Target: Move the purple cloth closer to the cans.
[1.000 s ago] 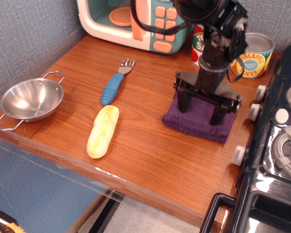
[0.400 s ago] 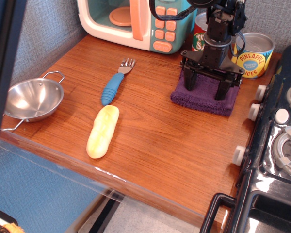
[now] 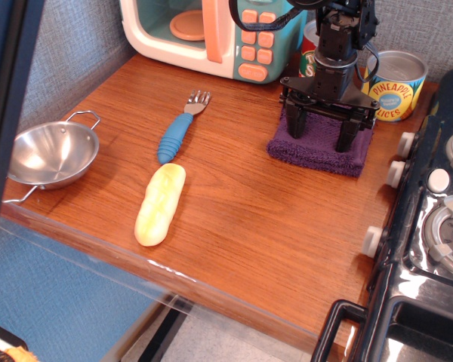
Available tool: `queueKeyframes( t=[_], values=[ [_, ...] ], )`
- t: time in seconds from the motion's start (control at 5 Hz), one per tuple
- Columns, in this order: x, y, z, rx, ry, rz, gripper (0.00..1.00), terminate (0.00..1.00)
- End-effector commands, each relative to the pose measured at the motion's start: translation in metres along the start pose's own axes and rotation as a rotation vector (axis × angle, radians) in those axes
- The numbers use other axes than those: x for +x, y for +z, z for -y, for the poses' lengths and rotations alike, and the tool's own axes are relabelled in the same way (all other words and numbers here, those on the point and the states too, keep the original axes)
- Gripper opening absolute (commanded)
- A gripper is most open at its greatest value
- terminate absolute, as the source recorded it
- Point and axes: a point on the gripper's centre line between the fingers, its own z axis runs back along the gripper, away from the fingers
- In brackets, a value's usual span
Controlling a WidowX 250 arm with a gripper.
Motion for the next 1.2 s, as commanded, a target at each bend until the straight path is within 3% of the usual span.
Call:
queueKeyframes(
  t=[0.0, 0.4, 0.6, 1.0],
  values=[
    [0.028, 0.066, 0.012, -0.035, -0.032, 0.082, 1.0, 0.0],
    [0.012, 0.109, 0.011, -0.035, -0.013, 0.085, 1.0, 0.0],
    [-0.014, 0.119, 0.0, -0.046, 0.01, 0.089, 1.0, 0.0],
    [-0.091, 0.123, -0.02, -0.072, 0.007, 0.107, 1.0, 0.0]
  ],
)
